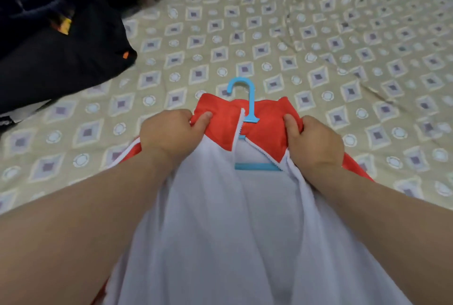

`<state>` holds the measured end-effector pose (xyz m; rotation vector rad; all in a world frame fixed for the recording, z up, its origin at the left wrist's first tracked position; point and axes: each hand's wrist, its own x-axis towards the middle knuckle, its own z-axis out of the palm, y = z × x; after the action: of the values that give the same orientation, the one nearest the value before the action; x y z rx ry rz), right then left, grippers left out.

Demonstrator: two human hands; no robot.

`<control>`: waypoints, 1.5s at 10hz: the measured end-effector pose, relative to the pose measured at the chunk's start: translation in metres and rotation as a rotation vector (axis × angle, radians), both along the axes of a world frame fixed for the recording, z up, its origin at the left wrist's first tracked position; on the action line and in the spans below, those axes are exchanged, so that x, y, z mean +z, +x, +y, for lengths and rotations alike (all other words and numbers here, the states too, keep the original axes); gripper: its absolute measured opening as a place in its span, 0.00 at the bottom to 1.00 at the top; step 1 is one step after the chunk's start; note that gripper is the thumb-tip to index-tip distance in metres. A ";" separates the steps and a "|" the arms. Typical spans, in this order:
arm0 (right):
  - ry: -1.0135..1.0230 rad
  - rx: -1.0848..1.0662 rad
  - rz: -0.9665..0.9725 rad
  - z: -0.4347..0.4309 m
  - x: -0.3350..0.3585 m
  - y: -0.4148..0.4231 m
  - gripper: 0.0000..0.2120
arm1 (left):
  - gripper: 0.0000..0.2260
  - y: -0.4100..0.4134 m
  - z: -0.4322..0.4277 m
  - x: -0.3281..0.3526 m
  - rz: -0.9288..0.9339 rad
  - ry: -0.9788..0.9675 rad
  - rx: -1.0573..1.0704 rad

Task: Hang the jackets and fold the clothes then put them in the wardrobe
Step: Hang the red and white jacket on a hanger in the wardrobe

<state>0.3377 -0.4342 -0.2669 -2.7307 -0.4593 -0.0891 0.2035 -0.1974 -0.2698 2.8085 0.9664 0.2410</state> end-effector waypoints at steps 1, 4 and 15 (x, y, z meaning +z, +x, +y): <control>-0.056 -0.029 -0.011 0.011 -0.003 0.009 0.27 | 0.30 0.013 0.010 -0.001 0.060 0.020 0.016; -0.017 0.007 -0.053 0.015 0.016 0.001 0.17 | 0.32 0.014 0.012 -0.001 0.117 -0.013 0.019; -0.005 0.735 -0.027 -0.127 0.039 -0.254 0.09 | 0.47 -0.255 -0.238 0.018 0.014 -0.169 -0.175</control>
<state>0.0834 -0.5612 -0.2284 -2.3907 -1.4203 0.0695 -0.0512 -0.4354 -0.2518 2.7201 0.7019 0.1113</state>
